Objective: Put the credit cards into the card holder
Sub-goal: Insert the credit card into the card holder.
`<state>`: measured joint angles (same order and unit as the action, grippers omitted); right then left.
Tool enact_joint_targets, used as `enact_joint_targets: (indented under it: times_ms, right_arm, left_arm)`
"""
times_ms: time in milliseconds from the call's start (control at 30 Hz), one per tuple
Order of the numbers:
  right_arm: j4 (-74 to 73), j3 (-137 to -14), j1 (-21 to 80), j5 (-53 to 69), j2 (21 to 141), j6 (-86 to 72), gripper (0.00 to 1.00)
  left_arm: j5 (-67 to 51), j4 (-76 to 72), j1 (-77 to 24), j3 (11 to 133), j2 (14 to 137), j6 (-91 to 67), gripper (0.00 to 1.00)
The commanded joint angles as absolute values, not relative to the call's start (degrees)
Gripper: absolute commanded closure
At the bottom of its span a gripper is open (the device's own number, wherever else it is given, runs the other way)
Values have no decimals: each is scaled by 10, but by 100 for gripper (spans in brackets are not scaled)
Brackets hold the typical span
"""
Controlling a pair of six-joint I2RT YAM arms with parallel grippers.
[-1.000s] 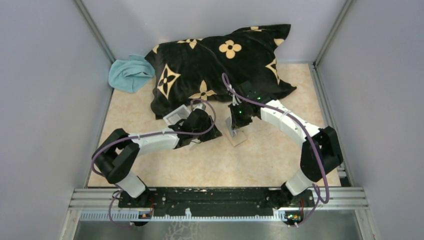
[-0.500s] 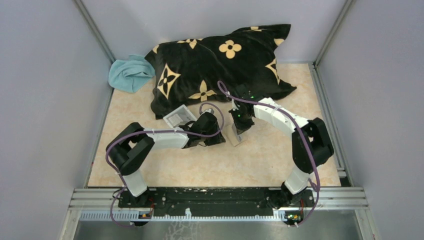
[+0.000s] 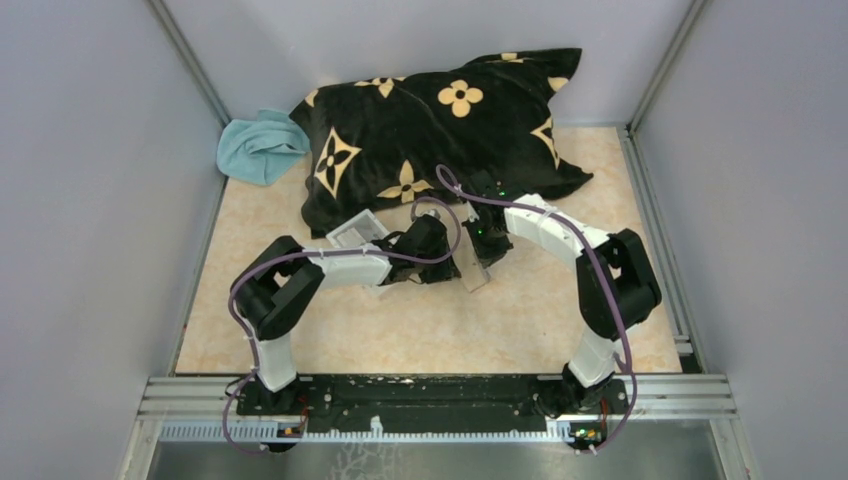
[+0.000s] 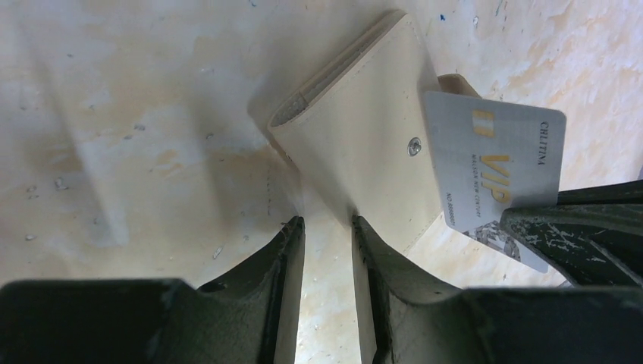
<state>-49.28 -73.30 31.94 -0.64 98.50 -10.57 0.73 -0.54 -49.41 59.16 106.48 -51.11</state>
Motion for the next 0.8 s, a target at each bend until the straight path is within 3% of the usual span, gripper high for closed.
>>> enact_joint_targets:
  times_ms: [0,767]
  right_arm:
    - [-486,-759,302,-29,983,-100,100]
    - [-453,-719,251,-28,977,-93,100]
  left_arm:
    - [12,55,-498,611,1095,-492,63]
    - [19,124,-470,651,1144,-481,63]
